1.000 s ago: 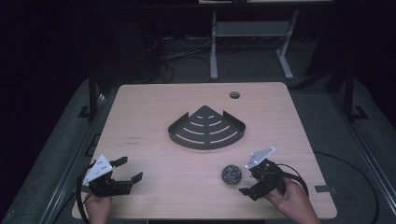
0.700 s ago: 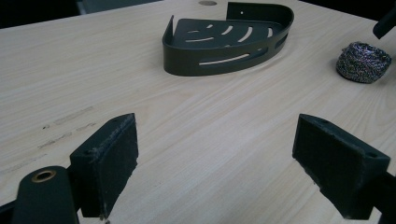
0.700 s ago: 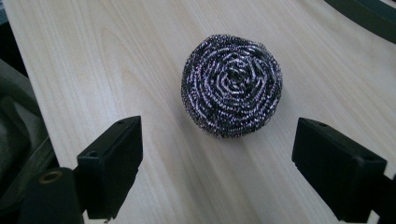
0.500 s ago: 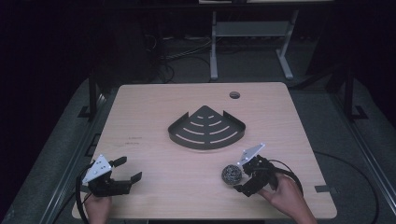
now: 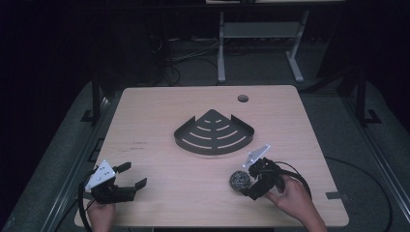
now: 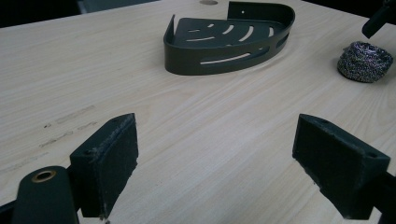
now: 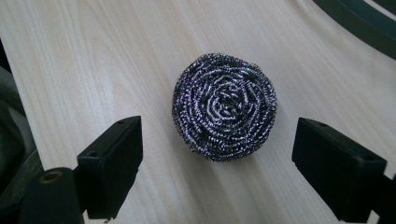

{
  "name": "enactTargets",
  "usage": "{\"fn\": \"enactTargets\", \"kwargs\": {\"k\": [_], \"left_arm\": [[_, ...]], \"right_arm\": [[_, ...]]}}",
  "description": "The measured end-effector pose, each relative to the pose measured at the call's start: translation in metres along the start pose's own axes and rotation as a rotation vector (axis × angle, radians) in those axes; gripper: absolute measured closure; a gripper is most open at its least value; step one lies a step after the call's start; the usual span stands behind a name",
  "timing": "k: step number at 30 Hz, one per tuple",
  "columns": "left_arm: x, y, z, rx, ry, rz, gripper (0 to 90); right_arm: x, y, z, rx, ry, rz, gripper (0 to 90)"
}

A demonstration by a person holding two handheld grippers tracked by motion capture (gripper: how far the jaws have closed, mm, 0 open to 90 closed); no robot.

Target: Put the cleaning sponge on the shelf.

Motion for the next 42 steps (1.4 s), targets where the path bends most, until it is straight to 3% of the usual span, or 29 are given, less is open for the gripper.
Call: {"fn": "enactTargets", "kwargs": {"k": [23, 42], "left_arm": [[0.000, 0.001, 0.000, 0.001, -0.003, 0.003, 13.7], [0.000, 0.001, 0.000, 0.000, -0.002, 0.005, 13.7]], "right_arm": [[0.012, -0.009, 0.006, 0.011, 0.005, -0.025, 15.7], [0.023, -0.025, 0.011, 0.010, 0.015, -0.116, 15.8]]}}
Point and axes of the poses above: each handheld gripper's, and its own axes: y roughly backward along the jaws, x roughly out of its top, z roughly to its right, the point moved 6 cm from there along -y, roughly forward along the jaws, and after that the axes turned 12 degrees about x, right-handed, at the moved point
